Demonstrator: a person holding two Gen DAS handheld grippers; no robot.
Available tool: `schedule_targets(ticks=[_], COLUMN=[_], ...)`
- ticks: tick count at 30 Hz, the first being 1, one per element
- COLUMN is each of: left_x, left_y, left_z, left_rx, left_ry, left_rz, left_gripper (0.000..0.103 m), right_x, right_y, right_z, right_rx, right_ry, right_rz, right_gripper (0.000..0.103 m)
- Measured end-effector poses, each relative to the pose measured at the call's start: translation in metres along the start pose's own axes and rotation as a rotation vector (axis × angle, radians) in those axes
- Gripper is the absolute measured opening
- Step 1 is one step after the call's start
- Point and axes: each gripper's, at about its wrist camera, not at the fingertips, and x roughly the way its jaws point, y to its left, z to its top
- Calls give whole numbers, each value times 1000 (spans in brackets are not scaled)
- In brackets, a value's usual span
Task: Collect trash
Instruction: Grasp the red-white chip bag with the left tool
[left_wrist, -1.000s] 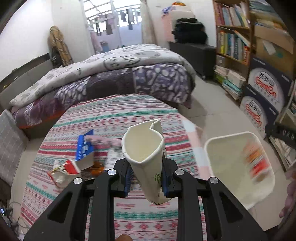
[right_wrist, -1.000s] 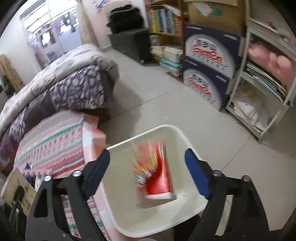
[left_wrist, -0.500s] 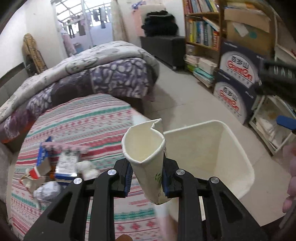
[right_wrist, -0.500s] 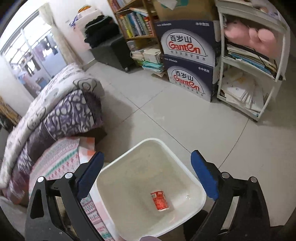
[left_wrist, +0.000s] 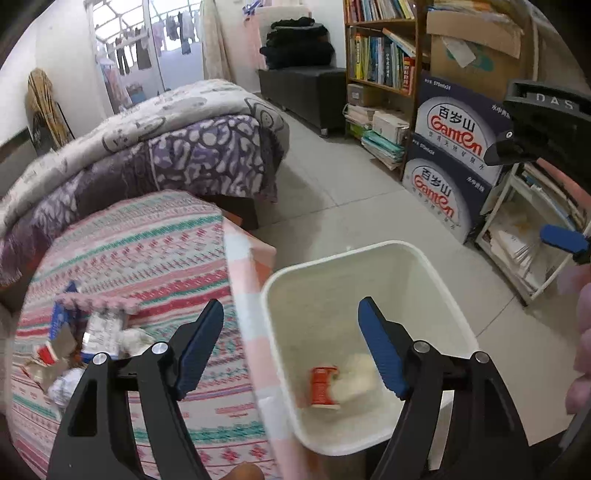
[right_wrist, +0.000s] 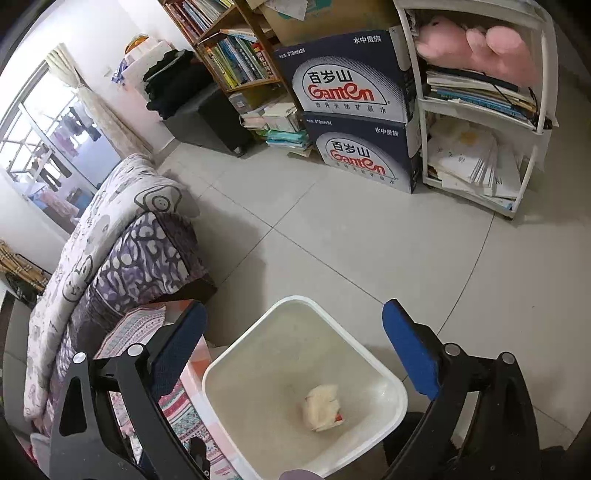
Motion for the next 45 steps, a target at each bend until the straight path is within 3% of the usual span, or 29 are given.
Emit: schedule_targets(ticks=[9,15,21,31,39,42,44,45], left_x=[-3,6,13,22,42,42,38,34], left_y=[49,106,166,265,319,334,338,340], left_z=[-8,-22,-29,-52,-87,-98,-101,-103], left_rx=[34,-24,-13,-56,-78,-108,-117,-126], left_ry=[11,78,176,353,478,493,487,484], left_rz=[139,230,351,426,454,431,420,406], left_gripper=[81,81,81,81,81,70,47,45], right_x=[13,21,30,39,45,53,59,63], right_y=[46,81,119,168,203,210,212,213], right_z=[-29,-56,-89,-140,-186,-208,-225,-237], right_rx=[-143,-254,-376,-511,-616,-590,-560,-535], right_ry=[55,81,113,200,293,416,510,574], right_rz=[15,17,27,77,131,194,226,243], right_gripper=[93,94,94,94,94,94,94,94])
